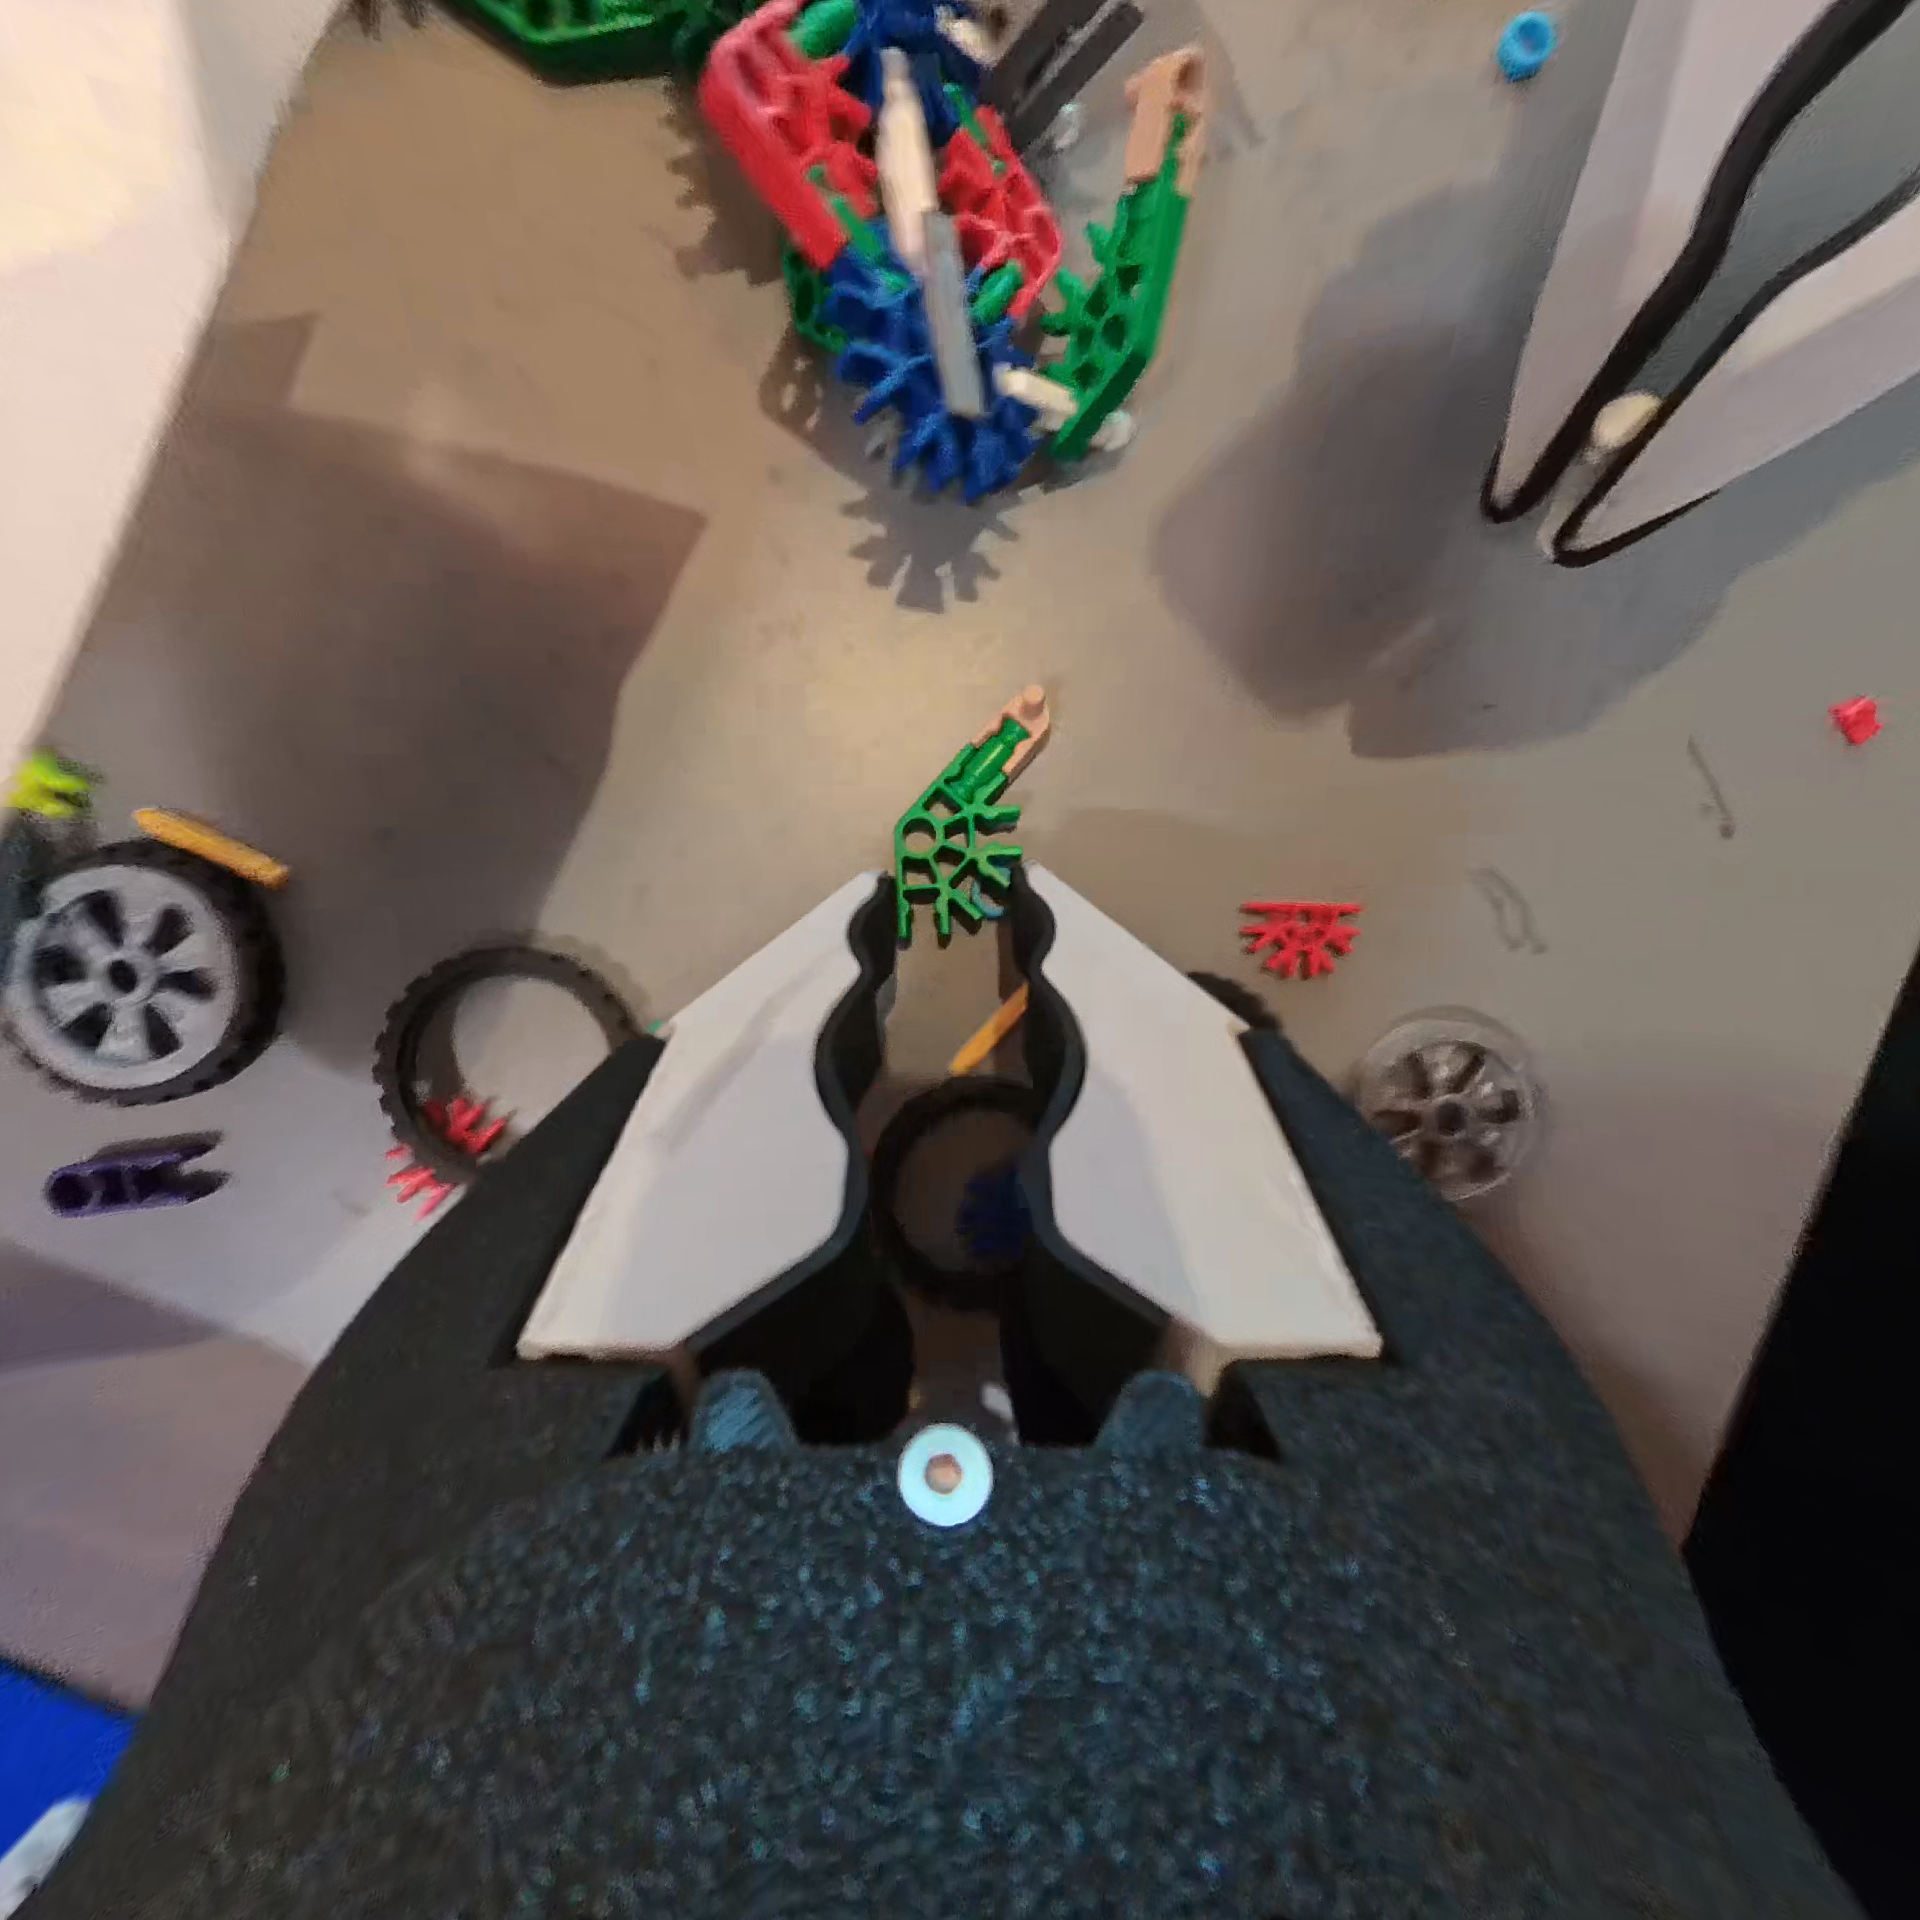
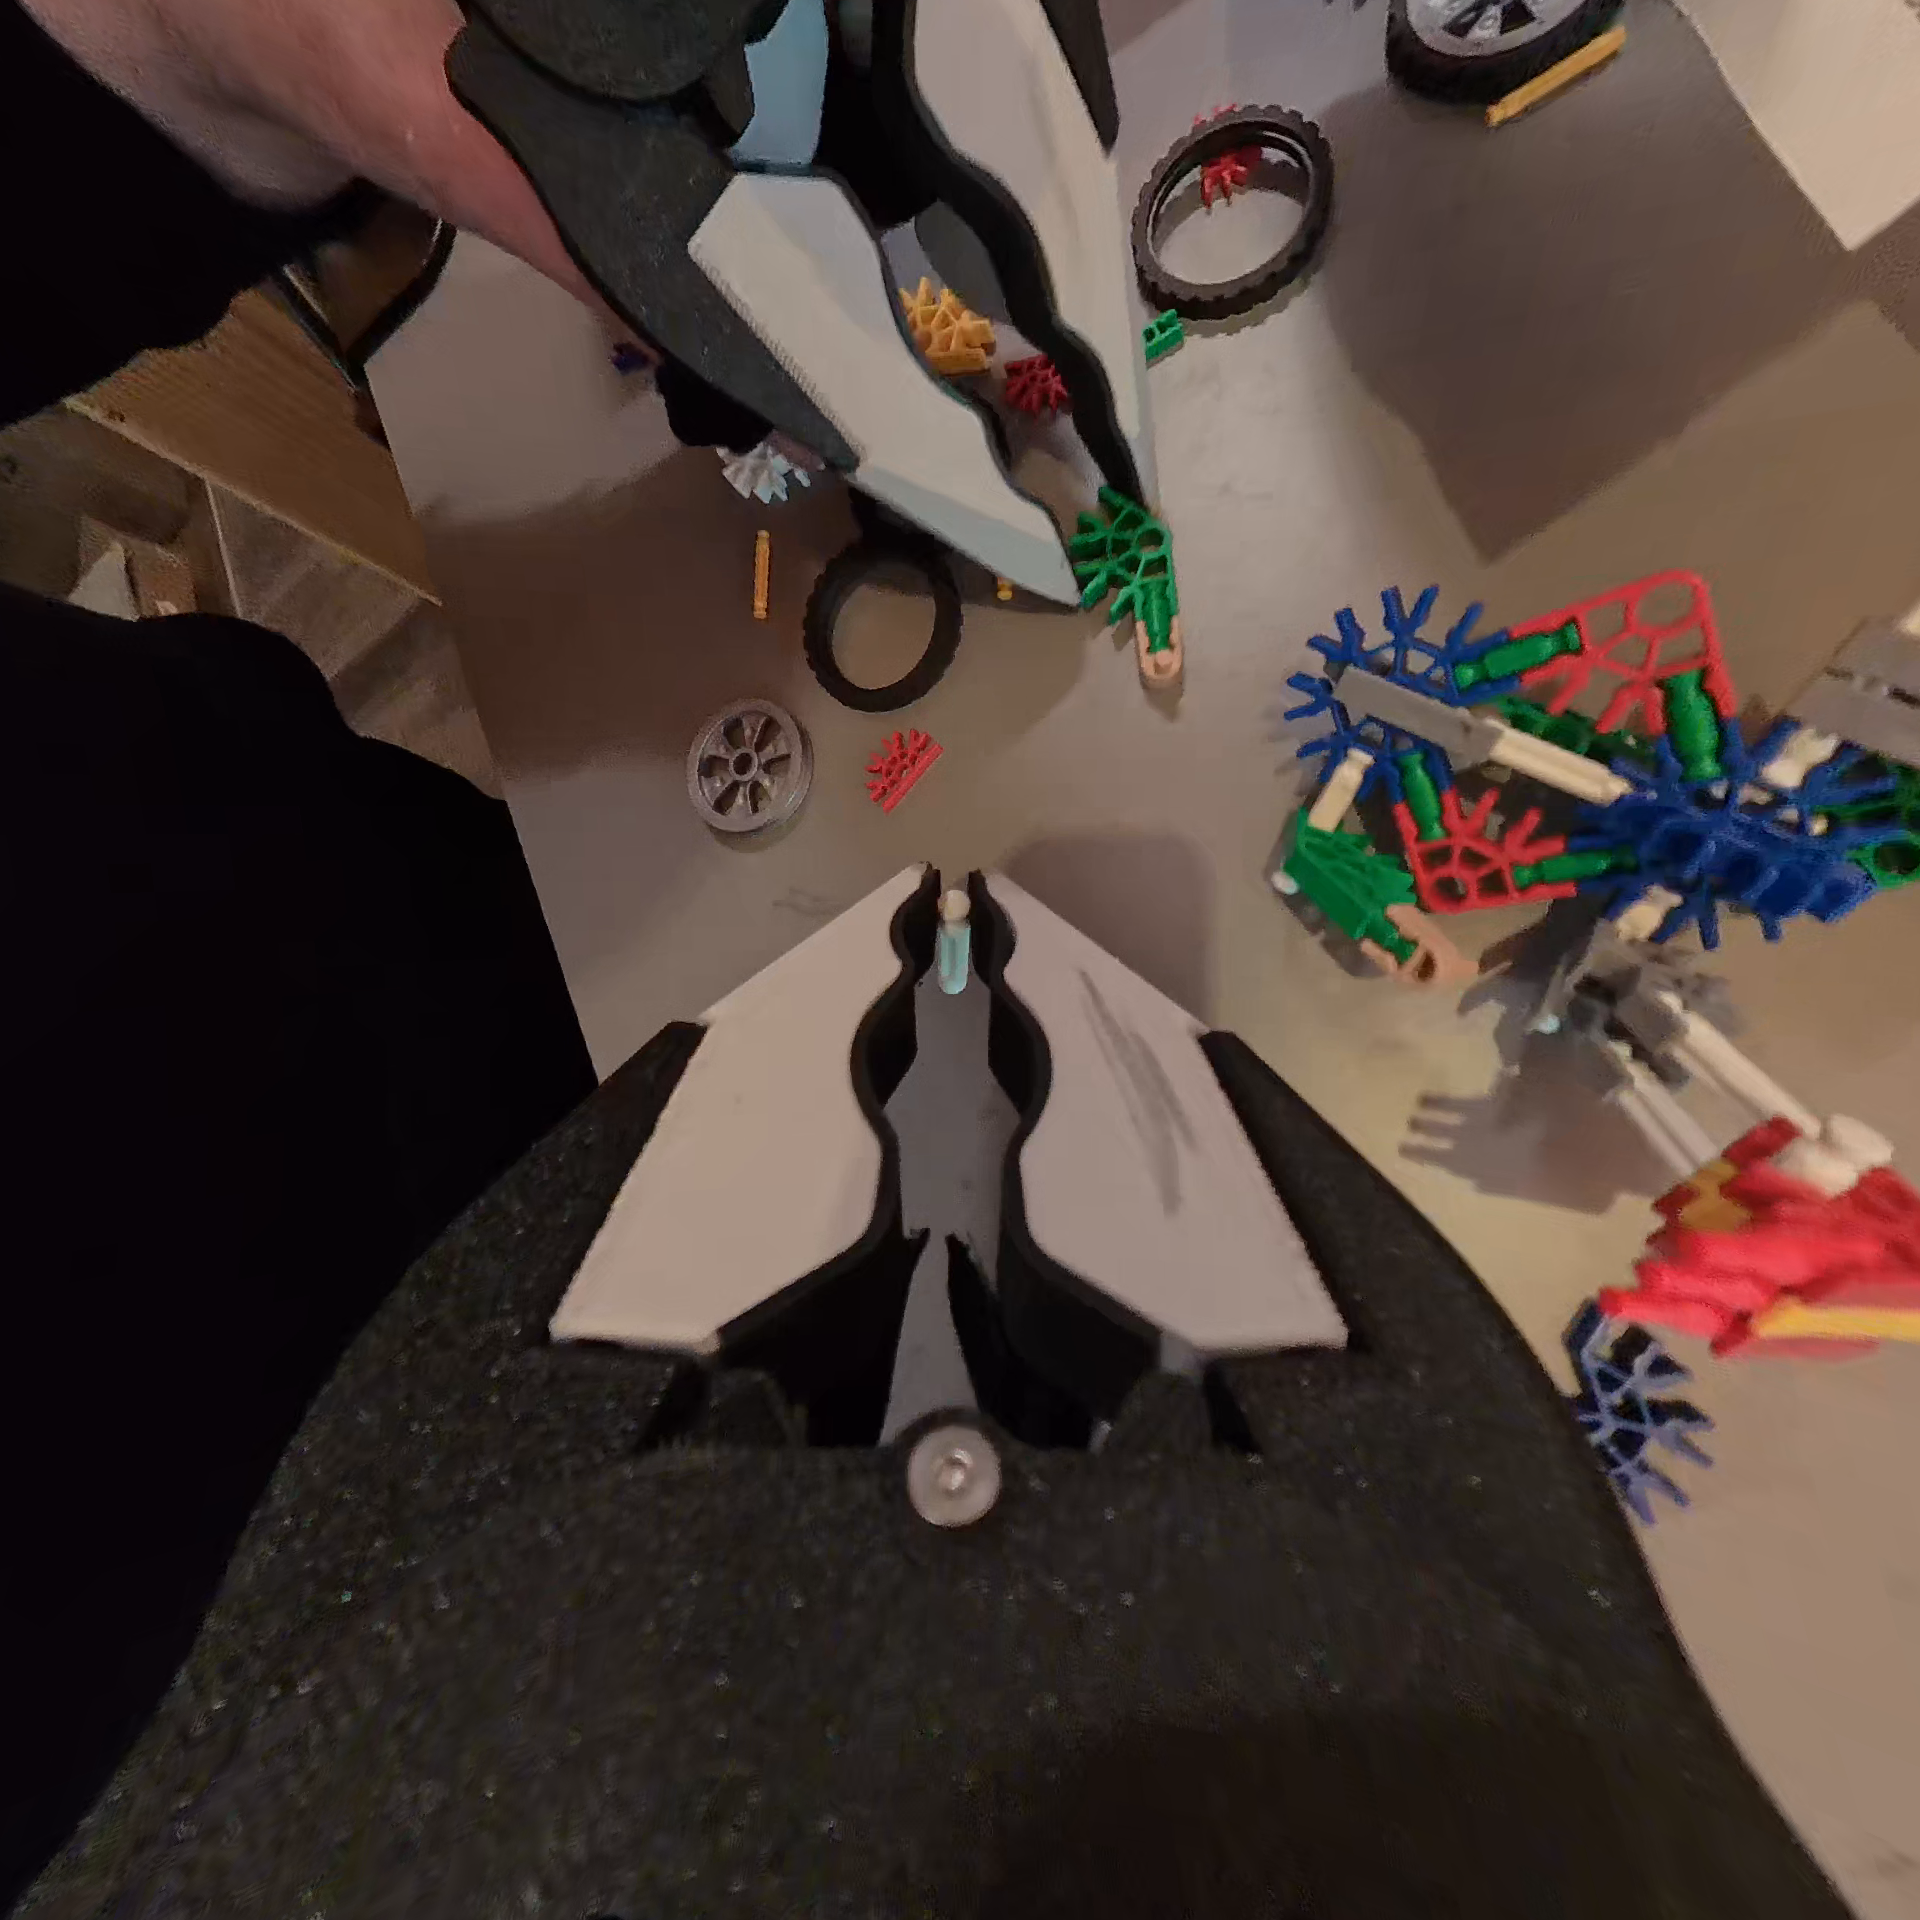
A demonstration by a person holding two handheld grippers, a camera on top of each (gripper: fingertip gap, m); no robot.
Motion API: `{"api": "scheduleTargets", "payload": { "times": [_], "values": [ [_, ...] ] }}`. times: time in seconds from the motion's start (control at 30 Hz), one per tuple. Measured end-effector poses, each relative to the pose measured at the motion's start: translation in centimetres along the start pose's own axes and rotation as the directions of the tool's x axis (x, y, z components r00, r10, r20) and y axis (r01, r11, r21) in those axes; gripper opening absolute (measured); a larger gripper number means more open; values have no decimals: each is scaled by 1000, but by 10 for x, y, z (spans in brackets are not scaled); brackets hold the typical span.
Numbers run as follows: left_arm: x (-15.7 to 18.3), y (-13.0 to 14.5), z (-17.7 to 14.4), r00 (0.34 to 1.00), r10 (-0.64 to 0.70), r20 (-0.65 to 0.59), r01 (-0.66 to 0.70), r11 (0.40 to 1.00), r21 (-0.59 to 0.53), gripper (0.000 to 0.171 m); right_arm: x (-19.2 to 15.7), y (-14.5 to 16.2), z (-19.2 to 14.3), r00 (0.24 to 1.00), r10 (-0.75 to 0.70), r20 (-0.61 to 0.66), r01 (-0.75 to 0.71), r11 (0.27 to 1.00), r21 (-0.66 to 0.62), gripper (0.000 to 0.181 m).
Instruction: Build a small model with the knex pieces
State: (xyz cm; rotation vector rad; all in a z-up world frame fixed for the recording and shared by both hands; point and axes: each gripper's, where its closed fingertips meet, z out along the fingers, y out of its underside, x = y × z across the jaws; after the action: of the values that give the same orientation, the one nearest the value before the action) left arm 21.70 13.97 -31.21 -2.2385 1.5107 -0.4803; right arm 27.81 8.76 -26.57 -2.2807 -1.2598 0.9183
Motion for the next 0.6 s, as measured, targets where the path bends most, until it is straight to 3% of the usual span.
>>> {"api": "scheduleTargets", "payload": {
  "times": [0.13, 0.3, 0.4, 0.47, 0.5, 0.6],
  "values": [
    [23, -14, 9, 998, -56, -2, 56, 998, 2, 20, 2, 9, -9, 999, 44, -32, -43, 998, 42, 5],
    [81, -32, 17, 983, -72, -172, 80, 996, 37, 30, 7, 22, -18, 991, 114, -67, -106, 989, 107, 5],
    [82, -29, 13, 989, -6, -147, 11, 999, 35, 33, 9, 31, -24, 984, 159, -75, -147, 978, 146, 5],
    [77, -28, 11, 990, 46, -130, -41, 998, 42, 25, 9, 38, -26, 982, 173, -82, -159, 976, 150, 5],
    [68, -22, 14, 995, 37, -96, -37, 999, 1, 25, 9, 41, -26, 981, 171, -94, -157, 977, 145, 5],
    [82, -27, 16, 985, 43, -166, -42, 999, 9, 25, 12, 48, -24, 979, 152, -133, -135, 983, 126, 5]
  ]
}}
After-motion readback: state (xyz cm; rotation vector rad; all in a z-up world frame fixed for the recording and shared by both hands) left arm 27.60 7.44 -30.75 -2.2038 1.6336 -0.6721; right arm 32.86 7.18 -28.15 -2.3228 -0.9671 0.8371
